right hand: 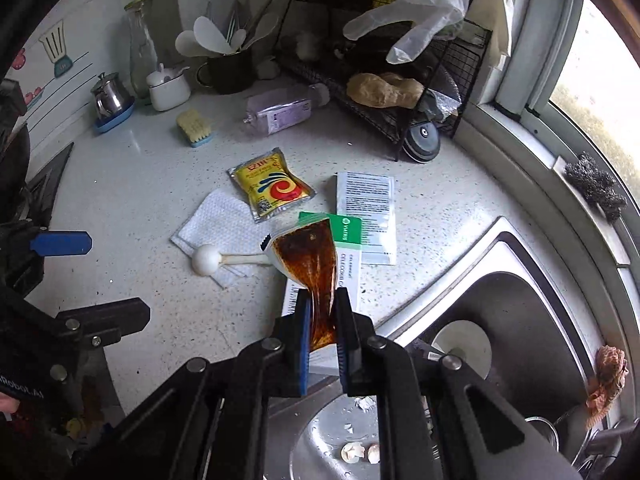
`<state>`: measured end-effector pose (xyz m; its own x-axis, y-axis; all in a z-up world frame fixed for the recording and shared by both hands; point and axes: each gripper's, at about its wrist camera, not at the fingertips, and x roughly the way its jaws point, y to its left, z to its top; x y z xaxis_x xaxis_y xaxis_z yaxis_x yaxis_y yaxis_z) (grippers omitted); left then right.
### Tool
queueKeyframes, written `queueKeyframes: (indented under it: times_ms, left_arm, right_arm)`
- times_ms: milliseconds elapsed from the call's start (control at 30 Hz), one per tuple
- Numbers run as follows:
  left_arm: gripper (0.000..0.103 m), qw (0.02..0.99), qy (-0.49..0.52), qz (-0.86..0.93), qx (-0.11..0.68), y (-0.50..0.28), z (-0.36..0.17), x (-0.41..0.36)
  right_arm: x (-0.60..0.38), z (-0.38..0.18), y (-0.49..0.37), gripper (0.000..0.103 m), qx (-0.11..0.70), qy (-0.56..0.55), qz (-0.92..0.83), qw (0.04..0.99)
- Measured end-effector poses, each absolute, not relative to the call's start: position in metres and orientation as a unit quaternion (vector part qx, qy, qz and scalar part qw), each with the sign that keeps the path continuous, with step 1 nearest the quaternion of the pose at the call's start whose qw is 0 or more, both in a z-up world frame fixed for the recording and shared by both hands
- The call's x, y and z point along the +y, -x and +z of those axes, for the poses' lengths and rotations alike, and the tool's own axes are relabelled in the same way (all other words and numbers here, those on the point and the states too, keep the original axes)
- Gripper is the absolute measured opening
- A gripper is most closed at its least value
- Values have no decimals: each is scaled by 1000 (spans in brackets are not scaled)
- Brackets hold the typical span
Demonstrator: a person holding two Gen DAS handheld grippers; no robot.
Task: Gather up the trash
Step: 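Grasp the green-and-white Celecoxib box with the left gripper while the right gripper holds the packet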
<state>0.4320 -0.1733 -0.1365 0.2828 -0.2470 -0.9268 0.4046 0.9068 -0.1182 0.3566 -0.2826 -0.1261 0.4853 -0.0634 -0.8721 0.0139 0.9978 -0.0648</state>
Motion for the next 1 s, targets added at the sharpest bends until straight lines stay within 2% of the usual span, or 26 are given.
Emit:
queueKeyframes:
  times_ms: [500, 833, 867, 933, 1000]
  left_arm:
    - [102, 765, -41, -205, 609, -467, -186, -267]
    - [102, 752, -81, -195, 625, -473, -216, -300]
    - [100, 753, -86, -190, 625, -473, -218, -301]
    - [90, 764, -107, -183, 609, -469, -218, -303]
    - [65, 771, -130, -188, 594, -464, -214, -304]
  right_arm:
    - [-369, -148, -354, 10, 536, -38, -78, 840]
    - [-398, -161, -360, 10, 540, -61, -78, 836]
    - [-399, -160, -360, 10, 539, -61, -78, 836]
    - [-398, -159, -360, 10, 536, -59, -77, 839]
    - [-397, -157, -359, 10, 533, -60, -75, 841]
